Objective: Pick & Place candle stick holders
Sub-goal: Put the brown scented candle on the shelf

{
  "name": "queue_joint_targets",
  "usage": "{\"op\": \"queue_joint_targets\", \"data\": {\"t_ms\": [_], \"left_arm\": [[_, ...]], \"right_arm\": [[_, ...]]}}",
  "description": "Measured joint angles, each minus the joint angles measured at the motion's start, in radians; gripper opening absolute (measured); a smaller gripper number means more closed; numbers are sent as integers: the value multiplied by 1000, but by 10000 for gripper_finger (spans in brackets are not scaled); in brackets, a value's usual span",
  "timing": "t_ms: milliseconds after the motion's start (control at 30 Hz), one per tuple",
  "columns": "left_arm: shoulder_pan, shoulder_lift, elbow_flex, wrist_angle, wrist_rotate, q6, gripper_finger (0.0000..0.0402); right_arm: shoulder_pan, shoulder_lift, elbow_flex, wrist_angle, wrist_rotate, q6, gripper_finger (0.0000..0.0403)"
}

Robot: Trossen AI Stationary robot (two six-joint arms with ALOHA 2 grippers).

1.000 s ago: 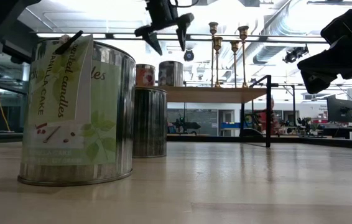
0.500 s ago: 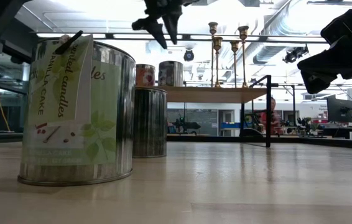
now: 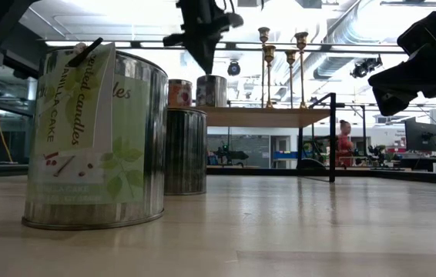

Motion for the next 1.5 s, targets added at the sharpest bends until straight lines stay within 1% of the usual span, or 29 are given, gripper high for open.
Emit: {"op": "queue_joint_targets", "data": {"t_ms": [67,333,500,800,1100,1233,1500], "left_arm": [[8,1,-23,5,-3,-3,2],[27,0,-102,124,-8,-18,1],[47,1,-137,158,-42,-18,1],[81,0,-138,177,-125,-17,1],[106,8,-138,201,-141,-3,1],[120,8,-138,206,-179,5,1],[132,8,-138,197,-178,9,1]], "right_arm": [[0,0,0,0,0,0,4],[0,0,0,0,0,0,4],[0,0,0,0,0,0,4],[0,0,0,0,0,0,4],[0,0,0,0,0,0,4],[0,0,0,0,0,0,4],[0,0,0,0,0,0,4]]}}
